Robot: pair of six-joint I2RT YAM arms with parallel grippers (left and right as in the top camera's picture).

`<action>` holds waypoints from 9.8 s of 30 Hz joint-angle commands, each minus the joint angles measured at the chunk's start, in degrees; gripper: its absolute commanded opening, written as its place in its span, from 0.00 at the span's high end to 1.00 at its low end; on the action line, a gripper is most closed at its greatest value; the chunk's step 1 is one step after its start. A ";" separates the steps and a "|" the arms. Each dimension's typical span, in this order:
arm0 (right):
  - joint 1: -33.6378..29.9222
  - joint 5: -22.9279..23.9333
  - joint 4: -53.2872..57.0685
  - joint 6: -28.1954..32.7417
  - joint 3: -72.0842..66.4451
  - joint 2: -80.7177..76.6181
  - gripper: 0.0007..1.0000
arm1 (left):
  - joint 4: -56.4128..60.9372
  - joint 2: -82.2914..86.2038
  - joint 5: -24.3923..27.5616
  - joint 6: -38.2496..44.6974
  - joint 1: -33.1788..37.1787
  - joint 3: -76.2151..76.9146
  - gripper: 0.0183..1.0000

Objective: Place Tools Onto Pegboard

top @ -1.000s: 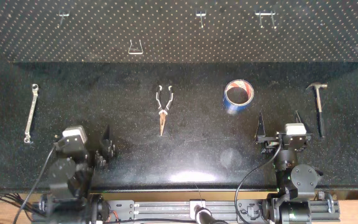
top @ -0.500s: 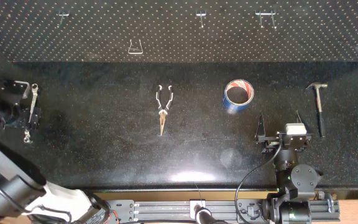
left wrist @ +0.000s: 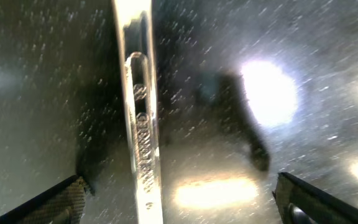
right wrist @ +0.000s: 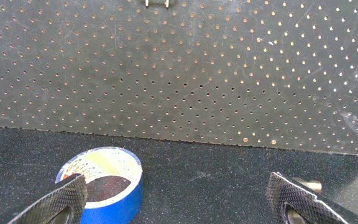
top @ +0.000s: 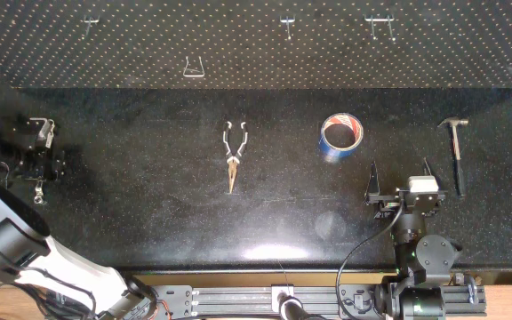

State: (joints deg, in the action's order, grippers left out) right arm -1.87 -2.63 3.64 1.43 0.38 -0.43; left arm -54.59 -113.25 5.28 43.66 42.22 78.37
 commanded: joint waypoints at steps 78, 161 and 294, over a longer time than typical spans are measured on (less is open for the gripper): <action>-0.35 0.31 0.26 0.37 -0.15 0.37 0.05 | 60.22 31.06 -1.81 -42.58 -31.36 -30.45 0.13; -0.35 0.31 0.26 0.37 -0.15 0.37 0.05 | 36.39 41.97 -35.08 -68.83 -65.70 -12.72 0.99; 13.00 -14.53 57.64 -12.20 81.24 -101.70 0.05 | 50.71 113.07 2.71 -46.18 -40.37 -78.05 0.01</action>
State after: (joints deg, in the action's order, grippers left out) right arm 10.76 -23.11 59.61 -9.26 79.11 -99.13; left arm -3.62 -0.67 8.36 -2.83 2.09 0.47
